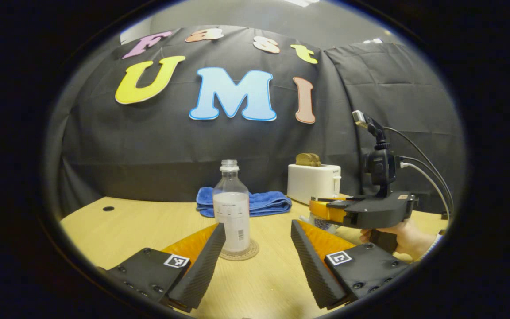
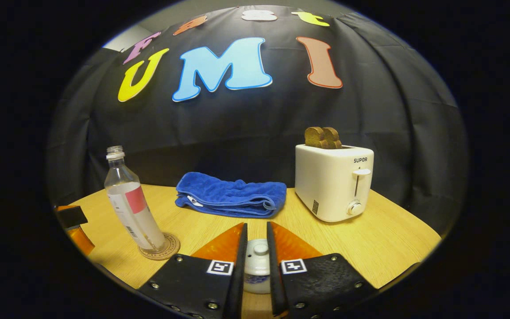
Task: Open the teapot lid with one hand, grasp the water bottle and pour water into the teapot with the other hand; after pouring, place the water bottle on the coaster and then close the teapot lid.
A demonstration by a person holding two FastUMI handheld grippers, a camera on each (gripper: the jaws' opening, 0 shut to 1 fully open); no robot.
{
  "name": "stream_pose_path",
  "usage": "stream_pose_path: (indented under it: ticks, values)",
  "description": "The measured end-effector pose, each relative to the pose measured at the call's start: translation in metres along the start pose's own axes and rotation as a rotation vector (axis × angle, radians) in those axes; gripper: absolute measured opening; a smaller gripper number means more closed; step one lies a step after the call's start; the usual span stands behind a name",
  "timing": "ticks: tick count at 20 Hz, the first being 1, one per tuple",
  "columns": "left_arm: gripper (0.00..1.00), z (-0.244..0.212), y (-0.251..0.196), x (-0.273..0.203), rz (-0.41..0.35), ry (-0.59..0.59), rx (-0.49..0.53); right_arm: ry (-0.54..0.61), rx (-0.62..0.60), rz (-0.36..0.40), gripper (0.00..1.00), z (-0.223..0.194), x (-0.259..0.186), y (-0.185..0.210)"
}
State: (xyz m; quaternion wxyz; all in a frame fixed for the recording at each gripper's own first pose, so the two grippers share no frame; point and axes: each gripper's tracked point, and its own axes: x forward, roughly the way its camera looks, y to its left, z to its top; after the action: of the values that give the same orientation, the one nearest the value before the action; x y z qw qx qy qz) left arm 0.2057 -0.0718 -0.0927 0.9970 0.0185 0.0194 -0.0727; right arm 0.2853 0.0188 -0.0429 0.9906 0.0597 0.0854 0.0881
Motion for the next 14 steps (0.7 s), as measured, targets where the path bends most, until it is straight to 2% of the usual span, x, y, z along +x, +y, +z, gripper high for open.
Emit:
stream_pose_path:
  ticks: [3,9,14]
  values:
    - [1.0,0.0,-0.003,-0.002,-0.002,-0.003,0.013,-0.036,-0.044,-0.01,0.99,0.01,-0.017,0.007]
    - [1.0,0.019,-0.007,-0.021,0.013,-0.042,0.029,-0.159,-0.093,-0.023,0.99,0.051,-0.09,0.019]
    - [1.0,0.028,-0.014,-0.047,0.034,-0.054,0.035,-0.199,-0.068,-0.019,0.99,0.06,-0.143,0.022]
